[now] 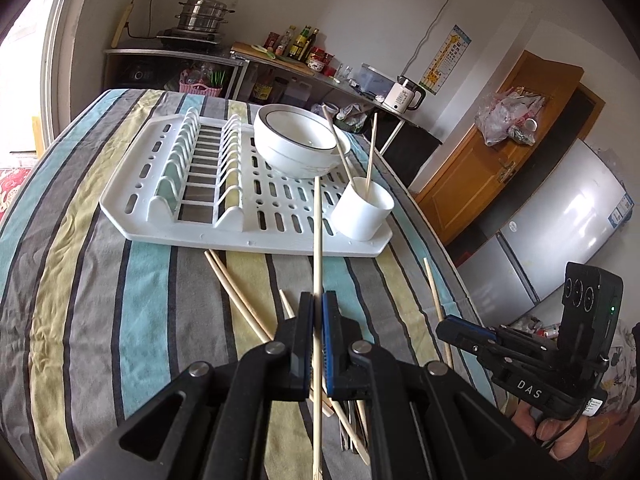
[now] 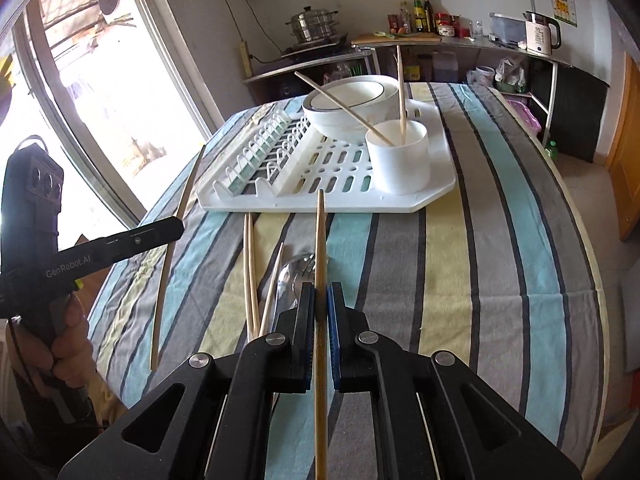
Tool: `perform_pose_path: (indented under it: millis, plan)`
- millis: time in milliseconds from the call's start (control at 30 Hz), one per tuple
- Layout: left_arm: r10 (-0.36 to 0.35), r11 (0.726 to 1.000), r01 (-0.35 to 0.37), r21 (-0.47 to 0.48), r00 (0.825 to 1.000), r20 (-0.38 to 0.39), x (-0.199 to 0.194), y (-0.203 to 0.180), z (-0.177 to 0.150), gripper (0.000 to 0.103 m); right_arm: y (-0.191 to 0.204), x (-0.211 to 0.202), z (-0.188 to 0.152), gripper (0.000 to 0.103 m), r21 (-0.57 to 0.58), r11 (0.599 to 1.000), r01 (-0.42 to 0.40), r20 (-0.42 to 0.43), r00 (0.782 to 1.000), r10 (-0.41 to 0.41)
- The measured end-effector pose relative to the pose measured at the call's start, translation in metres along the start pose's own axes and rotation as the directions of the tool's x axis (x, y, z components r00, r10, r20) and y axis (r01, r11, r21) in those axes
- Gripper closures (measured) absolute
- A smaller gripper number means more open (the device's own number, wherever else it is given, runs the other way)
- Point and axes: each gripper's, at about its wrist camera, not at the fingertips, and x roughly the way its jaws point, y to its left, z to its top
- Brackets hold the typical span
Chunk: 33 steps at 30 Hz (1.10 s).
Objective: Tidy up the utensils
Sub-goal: 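Lift both held chopsticks upright toward the white cup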
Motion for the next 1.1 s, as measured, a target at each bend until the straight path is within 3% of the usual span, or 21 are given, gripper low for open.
perform_pose_path:
  millis: [467,1100]
  plan:
    - [-0.035,0.996,0.030,0.088,0.997,0.063,-0.001,-0.027,0.008,0.098,-0.006,-0.018,0.009,0.097,-0.016,0.996,-0.088,0.152,0.984,0.090]
    - [-0.092,0.972,0.048,0.229,0.978,0.185,0.028,-0.068,0.072,0.098,-0.043,-0.022,0.065,0.097,-0.009,0.998,-0.064,0.345,0.936,0.063]
